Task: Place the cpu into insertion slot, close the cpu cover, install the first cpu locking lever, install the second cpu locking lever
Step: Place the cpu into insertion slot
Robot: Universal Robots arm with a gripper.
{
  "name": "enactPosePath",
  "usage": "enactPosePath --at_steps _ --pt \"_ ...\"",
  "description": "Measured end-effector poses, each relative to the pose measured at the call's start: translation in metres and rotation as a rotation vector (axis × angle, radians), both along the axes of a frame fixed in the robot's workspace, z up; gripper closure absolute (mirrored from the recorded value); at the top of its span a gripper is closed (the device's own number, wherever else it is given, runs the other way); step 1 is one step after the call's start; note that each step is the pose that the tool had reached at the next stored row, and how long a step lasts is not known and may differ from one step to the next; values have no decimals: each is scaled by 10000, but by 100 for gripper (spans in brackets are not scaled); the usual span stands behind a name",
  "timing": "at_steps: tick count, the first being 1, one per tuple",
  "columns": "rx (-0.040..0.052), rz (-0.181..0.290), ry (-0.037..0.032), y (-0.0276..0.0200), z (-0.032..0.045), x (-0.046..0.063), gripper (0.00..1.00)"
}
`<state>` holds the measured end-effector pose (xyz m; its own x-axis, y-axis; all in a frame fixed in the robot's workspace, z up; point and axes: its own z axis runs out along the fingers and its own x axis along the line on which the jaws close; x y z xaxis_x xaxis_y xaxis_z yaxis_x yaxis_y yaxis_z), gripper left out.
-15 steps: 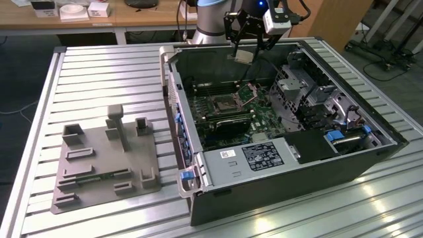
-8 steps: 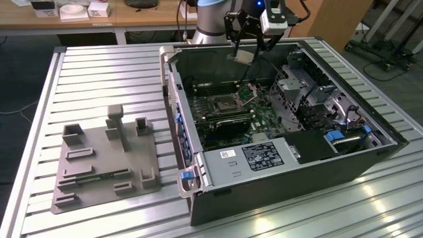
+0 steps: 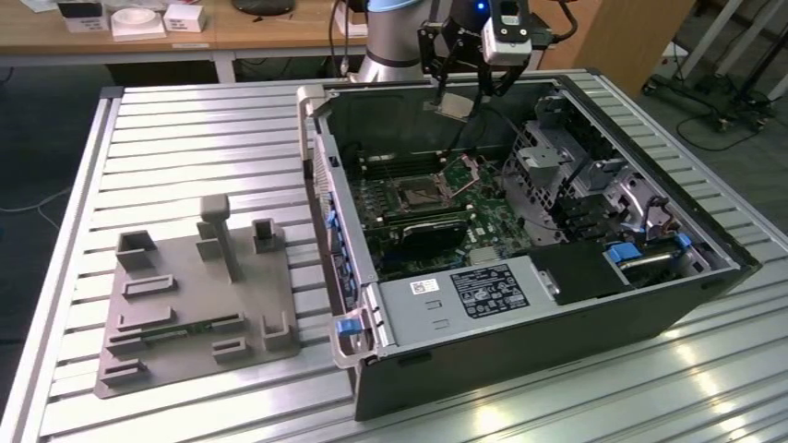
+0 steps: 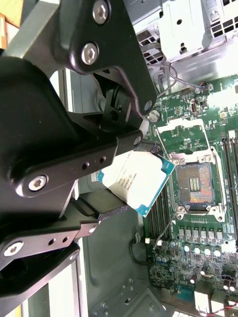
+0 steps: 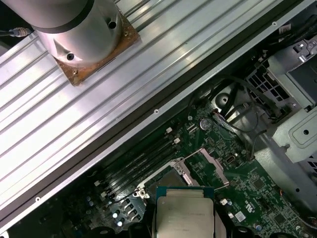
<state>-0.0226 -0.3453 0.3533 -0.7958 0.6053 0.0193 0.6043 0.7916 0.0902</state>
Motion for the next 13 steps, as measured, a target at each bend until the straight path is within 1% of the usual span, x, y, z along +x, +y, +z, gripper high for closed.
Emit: enactPosePath --at_steps 10,13 --pt "0 -16 0 0 0 0 46" --pt "0 -104 0 0 0 0 46"
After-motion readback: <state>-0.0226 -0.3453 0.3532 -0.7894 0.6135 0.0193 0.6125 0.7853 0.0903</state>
